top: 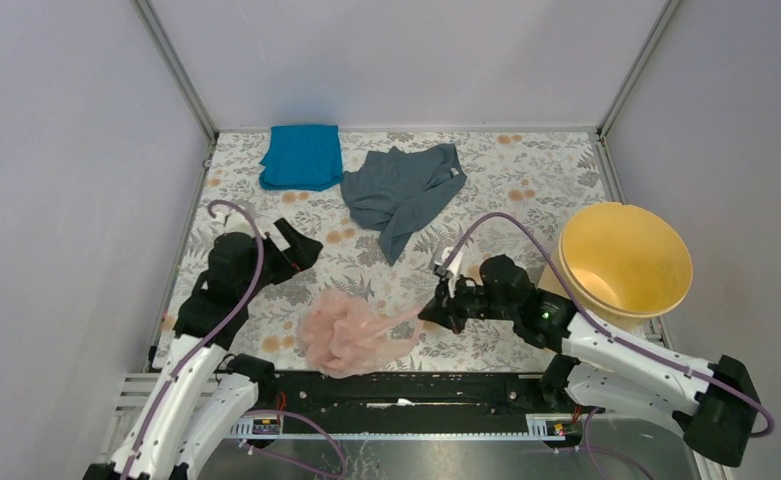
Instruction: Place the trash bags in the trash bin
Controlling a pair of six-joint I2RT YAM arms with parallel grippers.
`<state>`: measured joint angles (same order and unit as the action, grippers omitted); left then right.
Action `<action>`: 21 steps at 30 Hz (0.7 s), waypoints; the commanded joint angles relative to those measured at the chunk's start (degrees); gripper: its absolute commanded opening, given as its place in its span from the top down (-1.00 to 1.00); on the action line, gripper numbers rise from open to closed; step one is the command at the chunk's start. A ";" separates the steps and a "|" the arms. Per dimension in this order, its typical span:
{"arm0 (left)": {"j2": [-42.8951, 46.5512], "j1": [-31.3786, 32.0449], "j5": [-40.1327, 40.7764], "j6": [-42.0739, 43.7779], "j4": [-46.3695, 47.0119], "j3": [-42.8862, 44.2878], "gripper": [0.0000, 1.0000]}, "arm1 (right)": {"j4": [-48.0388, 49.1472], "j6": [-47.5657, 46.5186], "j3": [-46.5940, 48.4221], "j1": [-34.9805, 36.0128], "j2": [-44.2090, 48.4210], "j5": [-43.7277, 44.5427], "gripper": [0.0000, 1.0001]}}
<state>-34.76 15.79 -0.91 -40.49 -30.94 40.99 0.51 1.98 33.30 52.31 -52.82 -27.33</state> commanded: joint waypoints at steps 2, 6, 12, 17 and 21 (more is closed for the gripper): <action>-4.65 -0.16 -13.21 0.22 5.25 -2.86 -0.98 | 1.52 7.86 -1.48 -0.60 5.39 29.77 1.00; -5.42 -0.15 -18.04 0.00 5.68 -4.01 -0.98 | 0.93 11.60 1.46 -5.34 0.49 34.95 1.00; -3.29 -0.15 -18.56 -1.09 5.09 -4.76 -0.98 | -5.18 14.34 11.17 -13.09 -9.28 35.36 1.00; -3.81 -0.02 -23.51 -1.42 7.27 -4.87 -0.86 | -8.96 13.12 14.93 -13.35 -13.21 39.64 1.00; -5.19 3.00 -27.91 -2.60 11.13 -5.49 -0.70 | -9.46 14.63 14.91 -14.02 -13.80 40.63 1.00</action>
<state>-39.03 16.29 -22.72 -42.00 -26.22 35.94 -6.87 14.90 46.54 39.03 -66.11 9.65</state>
